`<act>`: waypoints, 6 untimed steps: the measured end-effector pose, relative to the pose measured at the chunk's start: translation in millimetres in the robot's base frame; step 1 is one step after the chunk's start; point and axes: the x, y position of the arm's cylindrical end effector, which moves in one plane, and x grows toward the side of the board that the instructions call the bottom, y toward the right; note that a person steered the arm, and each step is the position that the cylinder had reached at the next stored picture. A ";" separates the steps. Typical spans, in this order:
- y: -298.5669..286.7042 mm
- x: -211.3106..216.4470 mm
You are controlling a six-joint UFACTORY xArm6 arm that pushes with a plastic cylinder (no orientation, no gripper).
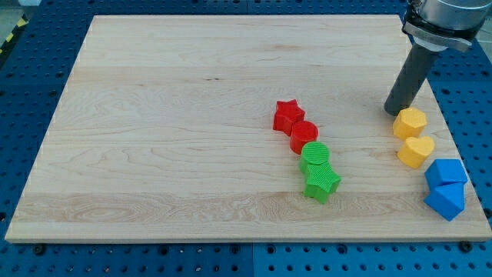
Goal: Push yellow heart into blue cube
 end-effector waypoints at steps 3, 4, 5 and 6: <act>-46.0 14.9; -46.7 23.3; -42.9 37.6; -42.8 40.9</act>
